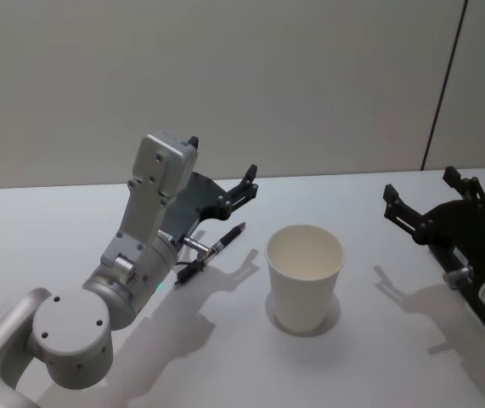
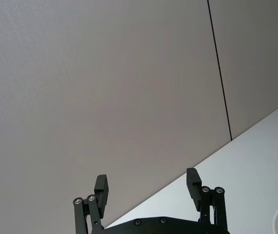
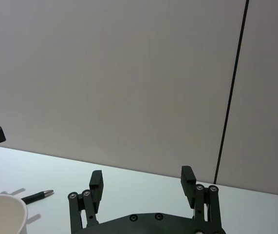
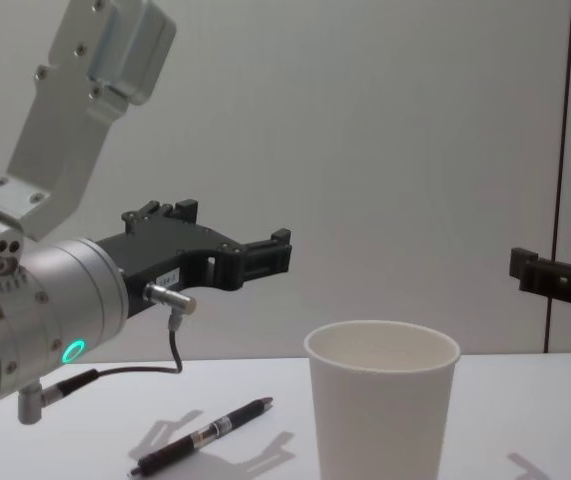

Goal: Place the pen into the pen holder.

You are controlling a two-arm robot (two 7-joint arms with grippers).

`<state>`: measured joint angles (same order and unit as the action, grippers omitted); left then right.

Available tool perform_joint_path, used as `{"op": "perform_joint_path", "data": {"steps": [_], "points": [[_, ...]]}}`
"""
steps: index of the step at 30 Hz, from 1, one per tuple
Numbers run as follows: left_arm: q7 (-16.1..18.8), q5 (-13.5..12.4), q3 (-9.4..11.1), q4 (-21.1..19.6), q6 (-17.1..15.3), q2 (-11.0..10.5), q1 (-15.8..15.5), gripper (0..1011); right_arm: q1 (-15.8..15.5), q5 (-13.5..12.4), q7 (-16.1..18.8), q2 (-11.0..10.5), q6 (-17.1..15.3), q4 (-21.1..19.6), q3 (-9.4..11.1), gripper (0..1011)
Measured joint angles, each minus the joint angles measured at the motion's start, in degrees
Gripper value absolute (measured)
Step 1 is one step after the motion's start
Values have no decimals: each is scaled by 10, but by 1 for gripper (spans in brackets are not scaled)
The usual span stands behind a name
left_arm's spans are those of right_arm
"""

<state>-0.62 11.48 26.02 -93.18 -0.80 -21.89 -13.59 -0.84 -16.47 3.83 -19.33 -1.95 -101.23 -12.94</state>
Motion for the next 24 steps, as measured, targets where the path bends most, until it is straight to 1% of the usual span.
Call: {"op": "perform_joint_path", "data": {"steps": [24], "points": [[0, 0, 0, 0, 0, 0, 0, 1000, 0, 0, 0, 0, 0, 0, 0, 1001]]}}
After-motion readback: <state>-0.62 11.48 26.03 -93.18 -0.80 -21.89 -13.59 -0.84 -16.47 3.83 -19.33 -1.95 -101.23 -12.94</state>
